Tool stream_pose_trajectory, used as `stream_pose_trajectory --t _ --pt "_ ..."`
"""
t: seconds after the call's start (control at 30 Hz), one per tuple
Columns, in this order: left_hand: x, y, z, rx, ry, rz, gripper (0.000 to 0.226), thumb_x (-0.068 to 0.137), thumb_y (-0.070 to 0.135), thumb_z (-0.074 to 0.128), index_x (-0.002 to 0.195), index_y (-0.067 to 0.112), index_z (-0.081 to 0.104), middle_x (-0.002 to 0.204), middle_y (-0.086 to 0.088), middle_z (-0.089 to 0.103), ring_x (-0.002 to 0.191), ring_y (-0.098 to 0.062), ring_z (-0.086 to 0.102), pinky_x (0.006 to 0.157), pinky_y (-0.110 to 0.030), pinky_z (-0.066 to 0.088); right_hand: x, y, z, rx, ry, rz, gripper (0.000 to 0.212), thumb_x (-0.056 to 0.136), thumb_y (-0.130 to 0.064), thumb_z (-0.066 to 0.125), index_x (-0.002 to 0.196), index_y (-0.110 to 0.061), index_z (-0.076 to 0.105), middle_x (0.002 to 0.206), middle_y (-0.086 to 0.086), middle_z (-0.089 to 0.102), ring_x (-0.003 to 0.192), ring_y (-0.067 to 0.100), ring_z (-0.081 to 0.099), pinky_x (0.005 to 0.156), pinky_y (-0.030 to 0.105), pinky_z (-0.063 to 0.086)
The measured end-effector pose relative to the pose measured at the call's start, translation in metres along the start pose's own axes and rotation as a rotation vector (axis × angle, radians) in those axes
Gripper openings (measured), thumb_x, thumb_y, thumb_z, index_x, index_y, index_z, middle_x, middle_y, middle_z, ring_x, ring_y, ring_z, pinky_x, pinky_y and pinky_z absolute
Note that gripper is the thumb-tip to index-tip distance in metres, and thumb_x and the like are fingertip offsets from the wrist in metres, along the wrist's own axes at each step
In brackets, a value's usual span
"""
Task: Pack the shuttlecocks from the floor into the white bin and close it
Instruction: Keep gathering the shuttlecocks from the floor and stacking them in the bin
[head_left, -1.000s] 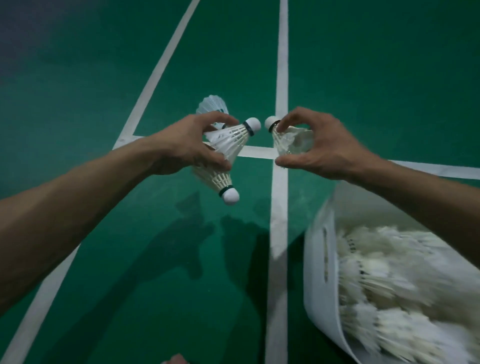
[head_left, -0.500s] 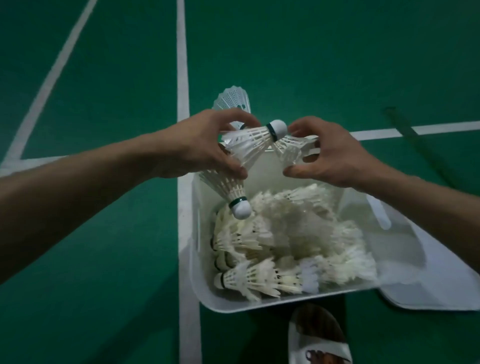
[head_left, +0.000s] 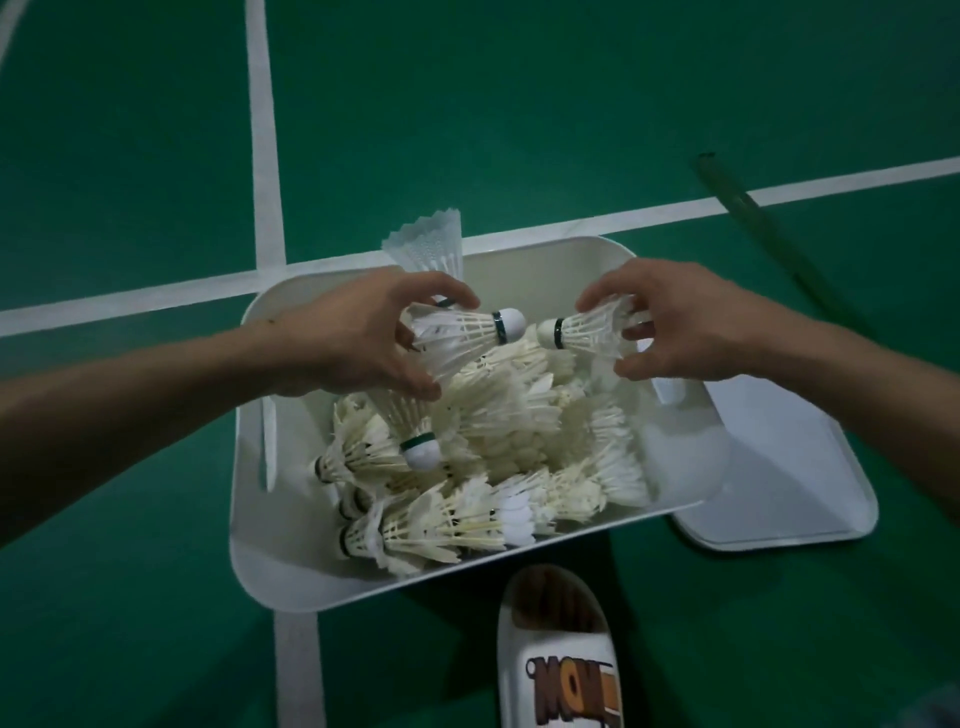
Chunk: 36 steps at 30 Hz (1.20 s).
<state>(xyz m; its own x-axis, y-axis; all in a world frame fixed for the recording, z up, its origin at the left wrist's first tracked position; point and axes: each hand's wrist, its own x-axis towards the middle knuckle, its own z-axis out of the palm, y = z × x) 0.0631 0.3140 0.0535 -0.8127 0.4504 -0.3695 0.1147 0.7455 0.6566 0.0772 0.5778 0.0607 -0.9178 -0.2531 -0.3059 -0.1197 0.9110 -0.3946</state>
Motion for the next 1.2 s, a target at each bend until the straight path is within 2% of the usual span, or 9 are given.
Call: stream_pose_trajectory --t 0.13,0.23,0.37,0.57,0.63,0.83,1.0,1.1,1.2 --pt "-0.001 0.0 0.002 0.087 0.034 0.005 0.078 0.064 0.019 0.084 0.124 0.05 0.046 0.133 0.014 0.049 0.079 0.004 0.052 0.044 -0.009 0.037 -0.003 -0.004 0.001 -0.247 -0.136 0.007 0.059 0.071 -0.012 0.077 0.122 -0.033 0.056 0.119 0.0 0.043 0.098 0.019 0.057 0.073 0.027 0.045" --pt "-0.001 -0.001 0.004 0.074 0.04 0.013 0.078 0.063 0.017 0.085 0.123 0.049 0.047 0.133 0.012 0.049 0.081 0.003 0.051 0.054 -0.011 0.037 -0.004 -0.009 0.004 -0.299 -0.218 0.003 0.059 0.069 -0.014 0.077 0.12 -0.036 0.056 0.117 -0.002 0.048 0.094 0.017 0.055 0.07 0.027 0.046" --pt "-0.004 -0.002 0.005 0.06 0.026 0.034 0.078 0.061 0.017 0.085 0.12 0.05 0.046 0.13 0.011 0.048 0.083 0.005 0.048 0.059 -0.016 0.04 -0.005 -0.012 0.015 -0.055 -0.279 0.009 0.055 0.068 -0.013 0.08 0.113 -0.038 0.058 0.117 -0.004 0.056 0.091 0.014 0.064 0.077 0.036 0.056" --pt "-0.012 -0.005 0.001 0.082 0.04 0.049 0.079 0.06 0.022 0.086 0.122 0.051 0.047 0.134 0.01 0.049 0.084 0.007 0.049 0.06 -0.016 0.038 0.0 -0.001 0.035 0.503 -0.201 0.099 0.068 0.066 0.005 0.08 0.117 -0.026 0.046 0.113 0.004 0.054 0.085 0.02 0.065 0.079 0.043 0.058" --pt "-0.015 -0.006 -0.002 0.077 0.04 0.052 0.079 0.06 0.021 0.086 0.121 0.052 0.047 0.134 0.011 0.049 0.085 0.005 0.05 0.061 -0.016 0.038 0.004 0.001 0.046 0.566 -0.229 0.112 0.066 0.069 0.007 0.078 0.117 -0.023 0.044 0.113 0.007 0.055 0.092 0.021 0.064 0.081 0.042 0.058" --pt "-0.018 -0.003 -0.003 0.108 0.006 0.066 0.079 0.059 0.025 0.087 0.118 0.056 0.045 0.122 0.019 0.047 0.084 0.006 0.051 0.06 -0.015 0.038 0.012 -0.006 0.064 0.353 -0.152 0.089 0.074 0.073 -0.005 0.076 0.131 -0.025 0.035 0.121 0.004 0.058 0.106 0.022 0.06 0.089 0.042 0.053" --pt "-0.015 -0.002 -0.002 0.116 -0.033 0.101 0.078 0.061 0.026 0.086 0.117 0.057 0.043 0.119 0.021 0.045 0.086 0.005 0.051 0.061 -0.016 0.038 0.009 -0.005 0.04 0.253 -0.217 0.05 0.106 0.066 -0.012 0.085 0.146 -0.033 0.02 0.151 -0.002 0.032 0.125 0.024 0.048 0.101 0.041 0.047" --pt "-0.01 0.003 -0.003 0.106 -0.036 0.117 0.078 0.062 0.024 0.086 0.121 0.054 0.044 0.12 0.021 0.045 0.088 0.003 0.051 0.061 -0.016 0.039 0.004 -0.008 0.021 0.202 -0.161 0.049 0.101 0.06 -0.027 0.088 0.142 -0.037 0.029 0.146 -0.004 0.039 0.126 0.019 0.047 0.1 0.042 0.047" --pt "-0.006 0.008 -0.002 0.086 -0.044 0.129 0.078 0.063 0.022 0.085 0.123 0.051 0.044 0.12 0.021 0.044 0.09 0.001 0.051 0.061 -0.017 0.041 -0.001 -0.018 0.007 0.392 -0.063 0.0 0.088 0.049 -0.044 0.084 0.128 -0.037 0.046 0.128 -0.01 0.054 0.116 0.009 0.055 0.093 0.036 0.053"
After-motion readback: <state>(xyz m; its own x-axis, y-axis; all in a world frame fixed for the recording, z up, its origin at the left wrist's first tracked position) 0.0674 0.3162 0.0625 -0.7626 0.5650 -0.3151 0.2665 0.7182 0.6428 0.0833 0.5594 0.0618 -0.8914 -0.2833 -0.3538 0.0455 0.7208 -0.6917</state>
